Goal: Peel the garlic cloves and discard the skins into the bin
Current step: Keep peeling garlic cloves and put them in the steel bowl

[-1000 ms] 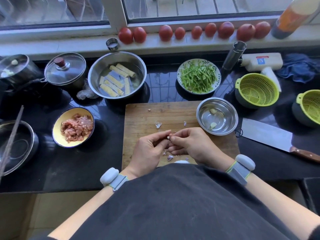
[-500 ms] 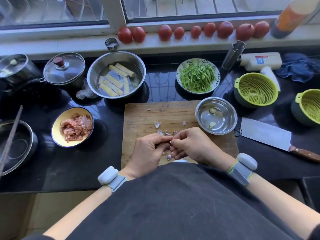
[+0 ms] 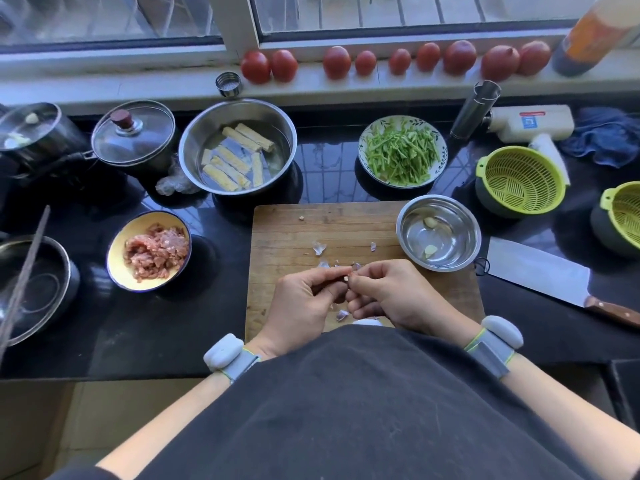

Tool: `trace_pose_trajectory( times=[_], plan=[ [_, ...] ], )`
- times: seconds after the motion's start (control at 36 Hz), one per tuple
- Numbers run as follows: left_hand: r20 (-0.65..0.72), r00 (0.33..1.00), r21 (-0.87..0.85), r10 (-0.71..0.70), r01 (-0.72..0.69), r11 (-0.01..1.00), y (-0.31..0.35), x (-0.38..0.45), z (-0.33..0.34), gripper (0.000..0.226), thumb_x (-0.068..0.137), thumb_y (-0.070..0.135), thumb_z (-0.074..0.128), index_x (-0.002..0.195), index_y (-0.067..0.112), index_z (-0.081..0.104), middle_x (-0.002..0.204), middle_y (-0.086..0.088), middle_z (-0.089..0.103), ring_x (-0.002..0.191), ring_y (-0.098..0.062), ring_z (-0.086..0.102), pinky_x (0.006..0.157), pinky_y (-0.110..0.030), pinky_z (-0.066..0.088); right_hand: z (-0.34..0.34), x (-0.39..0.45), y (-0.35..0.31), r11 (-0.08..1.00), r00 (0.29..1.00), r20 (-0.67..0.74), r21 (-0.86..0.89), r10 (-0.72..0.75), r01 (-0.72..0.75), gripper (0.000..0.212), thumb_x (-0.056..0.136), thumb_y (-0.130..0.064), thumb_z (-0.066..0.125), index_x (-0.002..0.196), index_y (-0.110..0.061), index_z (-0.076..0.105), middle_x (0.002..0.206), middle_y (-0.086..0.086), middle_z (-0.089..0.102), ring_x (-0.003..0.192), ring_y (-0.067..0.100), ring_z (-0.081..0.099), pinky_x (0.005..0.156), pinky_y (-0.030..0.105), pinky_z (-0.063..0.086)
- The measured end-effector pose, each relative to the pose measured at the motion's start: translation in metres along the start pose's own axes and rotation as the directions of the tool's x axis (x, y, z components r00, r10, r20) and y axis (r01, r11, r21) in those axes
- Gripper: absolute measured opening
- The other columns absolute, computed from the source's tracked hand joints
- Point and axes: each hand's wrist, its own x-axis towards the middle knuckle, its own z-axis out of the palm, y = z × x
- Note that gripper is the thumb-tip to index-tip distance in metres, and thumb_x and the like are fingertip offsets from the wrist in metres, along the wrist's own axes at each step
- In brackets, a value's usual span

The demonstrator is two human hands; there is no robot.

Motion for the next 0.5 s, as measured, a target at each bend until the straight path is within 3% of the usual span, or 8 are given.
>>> trace_pose_trajectory(
  times=[0.08, 0.33, 0.42, 0.5],
  plan=[
    [0.020, 0.996, -0.131, -0.082, 0.084, 0.988, -0.004, 0.001, -0.001, 0.024, 0.092, 0.002, 0.067, 0.105, 0.021, 0.076, 0.099, 0.002, 0.078, 0.092, -0.017, 0.075, 0.089, -0.036, 0.059, 0.001, 0.001, -0.002, 0.998, 0.999, 0.032, 0.064, 0.000, -0.002, 0.016, 0.095, -0.008, 0.066, 0.083, 0.003, 0.067, 0.069, 0.013, 0.068, 0.056, 0.019, 0.066, 0.056, 0.026, 0.058],
    [0.091, 0.984, -0.274, -0.151, 0.171, 0.946, -0.005, 0.003, -0.001, 0.023, 0.095, -0.005, 0.060, 0.109, 0.008, 0.072, 0.099, -0.007, 0.078, 0.089, -0.020, 0.075, 0.084, -0.031, 0.059, 0.001, 0.003, -0.005, 1.000, 1.000, 0.006, 0.015, 0.008, -0.008, 0.011, 0.095, -0.004, 0.065, 0.092, 0.007, 0.065, 0.067, 0.012, 0.065, 0.053, 0.018, 0.064, 0.051, 0.025, 0.056],
    [0.065, 0.976, -0.413, -0.210, 0.218, 0.884, -0.006, 0.004, 0.001, 0.017, 0.095, -0.002, 0.059, 0.108, 0.004, 0.069, 0.099, -0.011, 0.077, 0.090, -0.022, 0.074, 0.083, -0.031, 0.060, -0.001, 0.007, 0.000, 0.997, 0.999, -0.042, -0.070, 0.018, -0.021, 0.013, 0.092, -0.001, 0.061, 0.080, -0.003, 0.065, 0.064, 0.010, 0.063, 0.051, 0.017, 0.059, 0.049, 0.024, 0.049],
    [0.013, 0.951, -0.613, -0.309, 0.252, 0.749, -0.009, 0.008, -0.004, 0.017, 0.097, 0.002, 0.056, 0.112, 0.001, 0.065, 0.103, -0.015, 0.075, 0.092, -0.026, 0.074, 0.086, -0.035, 0.061, -0.006, 0.011, 0.009, 0.981, 0.992, -0.121, -0.187, 0.028, -0.051, 0.012, 0.089, -0.003, 0.060, 0.078, -0.005, 0.064, 0.062, 0.007, 0.062, 0.050, 0.015, 0.055, 0.049, 0.025, 0.046]
  ],
)
